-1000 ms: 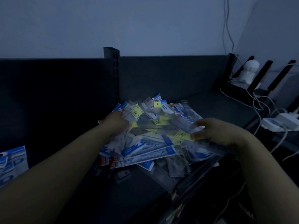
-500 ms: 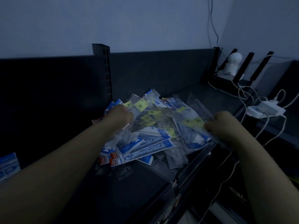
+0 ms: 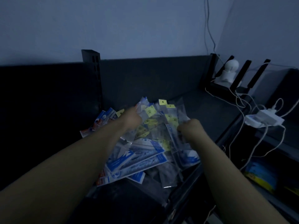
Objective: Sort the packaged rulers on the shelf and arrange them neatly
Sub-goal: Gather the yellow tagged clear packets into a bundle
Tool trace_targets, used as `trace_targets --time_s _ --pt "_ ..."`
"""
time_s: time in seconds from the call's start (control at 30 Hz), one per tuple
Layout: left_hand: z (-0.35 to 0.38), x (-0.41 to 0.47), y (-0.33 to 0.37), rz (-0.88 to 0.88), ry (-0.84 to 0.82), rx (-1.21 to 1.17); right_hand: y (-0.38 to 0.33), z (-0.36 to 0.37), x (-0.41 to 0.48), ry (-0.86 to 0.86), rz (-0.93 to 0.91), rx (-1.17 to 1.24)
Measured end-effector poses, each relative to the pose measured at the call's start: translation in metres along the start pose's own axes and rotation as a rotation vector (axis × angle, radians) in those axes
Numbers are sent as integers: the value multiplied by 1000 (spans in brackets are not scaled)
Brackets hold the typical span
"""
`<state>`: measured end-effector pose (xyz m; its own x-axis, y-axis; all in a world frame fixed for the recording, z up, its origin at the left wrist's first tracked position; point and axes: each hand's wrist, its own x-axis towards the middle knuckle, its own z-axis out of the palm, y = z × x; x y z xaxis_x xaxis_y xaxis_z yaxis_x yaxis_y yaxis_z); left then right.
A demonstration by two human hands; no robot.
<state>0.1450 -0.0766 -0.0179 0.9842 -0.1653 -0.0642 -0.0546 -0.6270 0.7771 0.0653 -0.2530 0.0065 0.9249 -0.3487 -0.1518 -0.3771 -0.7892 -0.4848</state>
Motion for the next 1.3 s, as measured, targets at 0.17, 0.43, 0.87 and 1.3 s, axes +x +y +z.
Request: trace_targets --time_s 0.17,0.43,0.87,1.3 --pt "12 31 -9 -20 -62 268 6 28 35 51 55 468" --pt "11 47 -10 41 -88 653 10 27 57 -22 37 393" --pt "10 43 5 48 -129 452 12 29 68 -48 16 536" --pt "3 5 -6 -38 3 45 -11 45 48 -110 -94 711"
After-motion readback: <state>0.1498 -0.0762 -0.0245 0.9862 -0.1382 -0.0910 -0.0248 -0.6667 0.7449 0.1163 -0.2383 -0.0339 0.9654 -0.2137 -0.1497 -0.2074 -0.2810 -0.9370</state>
